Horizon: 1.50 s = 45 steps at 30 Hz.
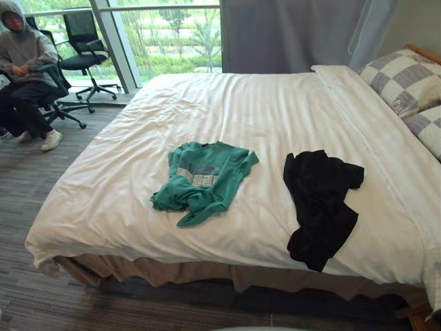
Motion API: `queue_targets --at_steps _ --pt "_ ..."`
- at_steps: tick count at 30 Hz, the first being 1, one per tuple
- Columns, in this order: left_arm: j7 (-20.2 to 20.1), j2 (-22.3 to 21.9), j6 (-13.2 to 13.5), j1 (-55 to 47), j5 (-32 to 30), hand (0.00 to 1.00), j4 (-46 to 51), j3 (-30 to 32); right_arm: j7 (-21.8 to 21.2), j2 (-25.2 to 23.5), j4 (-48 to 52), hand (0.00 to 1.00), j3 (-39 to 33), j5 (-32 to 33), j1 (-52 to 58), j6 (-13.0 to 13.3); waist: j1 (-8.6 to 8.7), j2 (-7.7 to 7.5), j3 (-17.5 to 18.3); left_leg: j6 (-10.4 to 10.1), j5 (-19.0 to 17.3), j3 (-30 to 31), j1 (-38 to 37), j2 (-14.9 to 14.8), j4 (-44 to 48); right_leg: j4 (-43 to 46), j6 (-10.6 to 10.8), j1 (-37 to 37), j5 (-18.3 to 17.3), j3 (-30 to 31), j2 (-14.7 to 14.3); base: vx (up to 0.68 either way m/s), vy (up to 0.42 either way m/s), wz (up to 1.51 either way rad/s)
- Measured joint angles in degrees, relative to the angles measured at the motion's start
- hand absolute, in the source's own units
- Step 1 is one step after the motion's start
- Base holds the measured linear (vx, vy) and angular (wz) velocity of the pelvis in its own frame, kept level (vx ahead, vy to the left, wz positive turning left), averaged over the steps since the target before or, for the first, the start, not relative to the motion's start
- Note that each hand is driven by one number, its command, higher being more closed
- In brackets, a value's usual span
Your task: Tidy the bed and pick cloth on bed and put in laundry
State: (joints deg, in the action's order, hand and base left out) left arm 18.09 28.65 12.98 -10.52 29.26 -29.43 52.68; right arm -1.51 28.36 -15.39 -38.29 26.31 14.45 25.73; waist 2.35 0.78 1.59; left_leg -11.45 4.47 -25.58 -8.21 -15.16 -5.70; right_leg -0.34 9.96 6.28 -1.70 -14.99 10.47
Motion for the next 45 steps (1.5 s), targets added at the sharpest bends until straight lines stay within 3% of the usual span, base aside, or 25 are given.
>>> queue_targets --at_steps 2,4,5,8,10,13,16,20,23,26,29,37,45 --pt "-0.60 6.96 1.79 3.27 -4.83 0.00 2.34 -3.58 0.05 2.77 1.30 0.00 0.12 -0.02 -4.61 -3.42 -0.15 -0.82 0.99 -0.11 0.58 0.12 0.90 0.19 0.37 0.25 0.16 -1.43 0.17 1.03 -0.05 0.04 0.000 -0.11" --pt "-0.94 9.51 2.49 7.78 -9.43 0.00 3.22 -7.31 0.02 3.39 1.31 0.00 0.77 -1.37 -7.11 -5.56 -0.01 -1.84 1.42 -0.03 0.74 0.25 0.91 0.35 0.41 0.63 0.10 -1.61 0.35 1.50 -0.01 0.08 0.006 -0.05" --pt "-1.56 10.13 2.11 10.34 -12.44 0.00 4.18 -10.94 -0.02 3.65 1.35 0.00 2.25 -2.67 -8.53 -7.07 0.06 -1.64 1.30 -0.03 0.74 0.24 0.64 0.37 0.42 1.00 0.10 -1.59 0.35 1.86 0.01 0.08 0.008 -0.01" --pt "-3.56 10.01 1.44 12.23 -20.14 0.00 7.88 -20.30 -1.25 3.68 2.87 0.00 7.96 -6.45 -11.17 -9.10 1.18 -1.79 0.90 -0.02 0.72 0.06 0.15 0.35 0.42 1.30 0.08 -1.68 0.34 2.73 0.00 0.02 0.001 -0.08" --pt "-5.30 9.52 1.93 13.87 -23.02 0.00 8.20 -22.93 -1.50 3.70 3.43 0.00 10.07 -7.93 -12.65 -9.59 1.89 -1.37 0.48 -0.02 0.72 -0.43 0.15 0.32 0.42 1.29 0.07 -2.20 0.32 3.53 -0.06 0.00 -0.008 -0.18" --pt "-6.46 9.20 1.32 18.50 -27.09 0.00 9.75 -28.86 -2.36 3.64 7.14 0.00 12.86 -9.30 -13.14 -11.01 1.71 -0.76 -1.14 -0.02 0.69 -2.49 -1.66 0.13 0.41 2.07 0.07 -2.32 0.33 5.89 -0.32 -0.04 -0.009 -0.30" --pt "-8.15 7.73 -0.30 21.88 -31.76 0.00 13.87 -32.62 -3.03 2.31 14.09 0.00 15.98 -11.20 -12.70 -11.34 2.81 1.24 -3.43 -0.04 0.52 -4.69 -2.25 0.17 0.38 2.52 0.08 -2.81 0.30 7.68 -0.36 -0.09 -0.006 -0.26" --pt "-8.53 5.89 -1.62 23.44 -36.82 0.00 18.07 -37.67 -3.76 -0.97 18.59 0.00 16.37 -11.16 -11.41 -13.25 3.65 2.05 -3.79 -0.06 0.53 -7.10 -1.66 -0.07 0.31 2.67 -0.07 -5.20 0.38 9.99 -0.89 -0.06 -0.014 -0.32" --pt "-11.16 5.86 -4.83 24.51 -41.93 0.00 18.71 -41.47 -3.98 -3.64 20.82 0.00 16.42 -11.15 -9.69 -13.87 4.97 1.55 -4.13 -0.26 0.69 -8.65 -0.35 -0.45 0.32 2.69 -0.52 -7.73 1.31 11.76 -1.60 -0.02 -0.012 -0.25" --pt "-12.76 5.89 -7.71 25.80 -46.60 0.00 18.47 -43.95 -5.21 -4.64 23.61 0.00 16.44 -11.15 -8.02 -13.91 5.11 0.95 -4.56 -0.42 0.78 -10.75 -0.22 -0.94 0.35 2.62 -0.81 -9.28 1.82 13.55 -2.39 0.02 -0.012 -0.30" --pt "-13.80 5.89 -11.38 25.98 -47.23 0.00 17.70 -46.88 -6.36 -5.03 25.34 0.00 16.68 -11.14 -7.54 -13.67 6.34 1.43 -4.92 -0.42 0.78 -11.44 0.75 -0.93 0.36 2.73 -0.98 -10.73 2.05 14.17 -2.46 0.02 -0.001 -0.13" --pt "-14.59 5.86 -20.64 29.76 -47.23 0.00 13.76 -50.43 -6.26 -5.06 27.18 0.00 16.12 -11.00 -6.11 -12.49 6.33 2.66 -9.44 -0.43 0.79 -12.41 2.84 -0.87 0.86 3.69 -1.01 -13.81 2.32 15.37 -2.52 -0.02 0.001 -0.06" --pt "-19.64 5.85 -29.69 32.67 -47.42 0.00 10.66 -51.03 -6.09 -5.06 30.47 0.00 15.98 -10.45 -8.00 -10.51 6.28 2.76 -14.62 -0.37 0.81 -12.09 6.92 -1.25 2.75 5.53 -1.02 -17.82 2.31 15.59 -2.34 -0.01 -0.003 0.01"
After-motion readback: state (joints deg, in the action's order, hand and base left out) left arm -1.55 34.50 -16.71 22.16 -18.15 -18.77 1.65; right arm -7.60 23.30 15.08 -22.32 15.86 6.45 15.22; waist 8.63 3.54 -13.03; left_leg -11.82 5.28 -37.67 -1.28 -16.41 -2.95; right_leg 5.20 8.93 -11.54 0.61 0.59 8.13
